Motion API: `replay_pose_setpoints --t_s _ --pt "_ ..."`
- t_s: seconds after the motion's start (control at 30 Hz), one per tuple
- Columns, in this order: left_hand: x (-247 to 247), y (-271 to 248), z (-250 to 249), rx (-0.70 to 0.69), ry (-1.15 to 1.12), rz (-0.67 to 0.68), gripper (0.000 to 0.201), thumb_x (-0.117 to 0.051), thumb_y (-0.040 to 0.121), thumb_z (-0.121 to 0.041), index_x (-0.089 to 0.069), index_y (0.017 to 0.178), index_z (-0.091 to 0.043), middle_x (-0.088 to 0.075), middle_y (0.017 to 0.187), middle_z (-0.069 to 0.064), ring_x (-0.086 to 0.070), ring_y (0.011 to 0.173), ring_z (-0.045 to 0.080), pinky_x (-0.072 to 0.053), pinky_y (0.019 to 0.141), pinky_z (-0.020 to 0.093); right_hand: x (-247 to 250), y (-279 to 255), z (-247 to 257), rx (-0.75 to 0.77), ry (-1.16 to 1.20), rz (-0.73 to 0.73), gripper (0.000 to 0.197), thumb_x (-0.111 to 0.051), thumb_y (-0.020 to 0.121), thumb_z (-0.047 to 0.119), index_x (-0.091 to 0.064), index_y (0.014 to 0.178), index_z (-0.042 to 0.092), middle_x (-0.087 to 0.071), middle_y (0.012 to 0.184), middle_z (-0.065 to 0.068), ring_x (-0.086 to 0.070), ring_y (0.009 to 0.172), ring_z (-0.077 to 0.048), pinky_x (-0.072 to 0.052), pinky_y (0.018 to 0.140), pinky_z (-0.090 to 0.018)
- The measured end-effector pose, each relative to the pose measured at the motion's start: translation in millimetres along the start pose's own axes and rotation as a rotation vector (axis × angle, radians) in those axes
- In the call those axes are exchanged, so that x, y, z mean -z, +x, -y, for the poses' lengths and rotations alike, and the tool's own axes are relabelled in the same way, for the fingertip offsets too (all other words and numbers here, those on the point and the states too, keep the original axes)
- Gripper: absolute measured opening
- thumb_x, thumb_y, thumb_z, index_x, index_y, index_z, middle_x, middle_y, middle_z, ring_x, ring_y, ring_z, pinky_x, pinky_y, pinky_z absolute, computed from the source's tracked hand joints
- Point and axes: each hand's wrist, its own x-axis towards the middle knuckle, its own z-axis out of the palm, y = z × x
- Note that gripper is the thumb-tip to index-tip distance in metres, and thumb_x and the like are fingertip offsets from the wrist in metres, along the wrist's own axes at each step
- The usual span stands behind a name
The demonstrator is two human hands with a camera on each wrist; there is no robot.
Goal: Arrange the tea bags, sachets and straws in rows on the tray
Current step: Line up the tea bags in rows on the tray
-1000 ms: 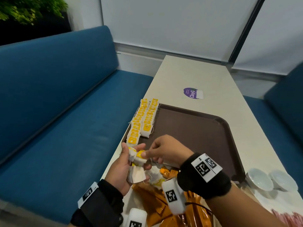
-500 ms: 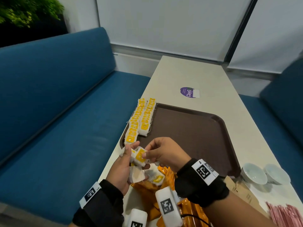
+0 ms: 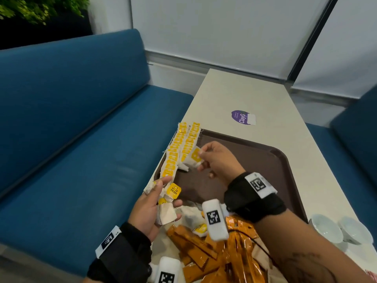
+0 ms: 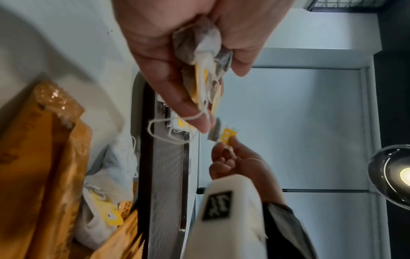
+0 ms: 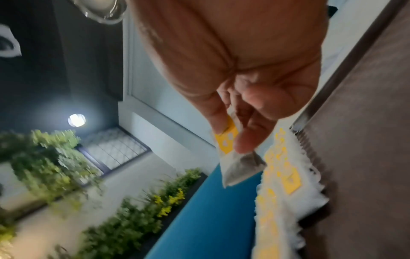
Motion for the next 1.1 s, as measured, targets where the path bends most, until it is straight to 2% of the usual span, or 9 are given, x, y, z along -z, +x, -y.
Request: replay_pose_setpoints --t_s 0.17,0.3,0.4,0.5,0.57,0.73,0.8,0.9,1.1 --pt "3.4 -0.6 0.3 -0.008 0.005 -0.014 0.029 -0.042 0.094 -0.039 -0.067 0.102 -0.03 -0.054 0.131 0.007 -0.067 0.065 0.017 -0.054 0.05 0.032 -12.5 48.1 -12.0 -0.126 -0.389 0.115 0.025 -0.05 0.094 0.009 -0.045 0.07 0.017 -0.055 0.065 -0.005 -0.058 0.05 -0.014 -0.037 0.037 -0.018" --pt "8.0 -1.4 1.1 -0.008 0.011 -0.025 0.029 -0.042 0.092 -0.04 -0.068 0.103 -0.031 -0.052 0.135 0.007 -0.066 0.067 0.018 -0.051 0.054 0.033 -31.6 73.6 -26.3 -0.167 -0.507 0.12 0.029 -0.052 0.091 0.008 -0.043 0.066 0.019 -0.051 0.071 -0.001 -0.051 0.03 0.001 -0.042 0.035 -0.013" --pt "12.1 -0.9 0.6 -0.008 0.013 -0.042 0.029 -0.041 0.093 -0.04 -0.068 0.101 -0.032 -0.052 0.135 0.007 -0.066 0.068 0.018 -0.051 0.057 0.034 -38.6 83.5 -28.4 -0.152 -0.498 0.063 0.03 -0.05 0.092 0.009 -0.04 0.066 0.019 -0.05 0.071 -0.001 -0.056 0.046 -0.009 -0.038 0.033 -0.01" --pt "14.6 0.1 0.0 -0.005 0.006 -0.052 0.029 -0.042 0.092 -0.04 -0.067 0.102 -0.03 -0.053 0.132 0.006 -0.066 0.067 0.017 -0.052 0.055 0.034 -43.9 87.7 -27.9 -0.146 -0.602 0.05 0.028 -0.064 0.084 0.01 -0.044 0.065 0.016 -0.055 0.074 -0.005 -0.061 0.069 -0.022 -0.052 0.058 -0.021" --pt "15.3 0.5 0.5 -0.002 0.001 -0.052 0.029 -0.042 0.092 -0.04 -0.067 0.102 -0.03 -0.054 0.13 0.007 -0.066 0.068 0.018 -0.052 0.054 0.033 -45.6 85.3 -27.5 -0.172 -0.683 0.061 0.027 -0.072 0.074 0.004 -0.047 0.067 0.013 -0.056 0.073 -0.006 -0.059 0.071 -0.024 -0.05 0.064 -0.028" --pt "13.3 2.0 2.0 0.014 0.016 -0.026 0.034 -0.046 0.082 -0.046 -0.066 0.105 -0.031 -0.056 0.123 0.009 -0.066 0.069 0.019 -0.052 0.053 0.032 -46.4 88.4 -24.1 -0.161 -0.837 0.064 0.027 -0.073 0.075 0.006 -0.052 0.093 0.007 -0.055 0.081 -0.006 -0.061 0.083 -0.023 -0.053 0.074 -0.031" --pt "12.0 2.5 1.7 0.016 0.023 -0.014 0.036 -0.046 0.079 -0.047 -0.066 0.105 -0.031 -0.057 0.118 0.01 -0.066 0.068 0.018 -0.053 0.052 0.032 -49.6 93.9 -21.3 -0.166 -0.905 0.071 0.026 -0.074 0.075 0.01 -0.054 0.092 0.009 -0.06 0.084 -0.006 -0.065 0.085 -0.023 -0.052 0.066 -0.028" --pt "10.9 2.8 1.0 0.015 0.015 0.001 0.036 -0.047 0.08 -0.045 -0.066 0.106 -0.029 -0.057 0.12 0.009 -0.066 0.067 0.019 -0.053 0.05 0.031 -51.0 102.4 -18.8 -0.157 -1.007 0.085 0.02 -0.072 0.076 0.016 -0.055 0.068 0.009 -0.06 0.08 -0.003 -0.058 0.065 -0.017 -0.039 0.044 -0.021" --pt "10.0 1.2 -0.9 0.02 0.026 0.001 0.028 -0.041 0.093 -0.038 -0.066 0.104 -0.03 -0.059 0.121 0.002 -0.068 0.068 0.019 -0.055 0.051 0.032 -46.5 104.3 -18.2 -0.164 -0.961 0.064 0.025 -0.075 0.075 0.017 -0.054 0.062 0.013 -0.06 0.068 0.0 -0.06 0.066 -0.016 -0.041 0.046 -0.021"
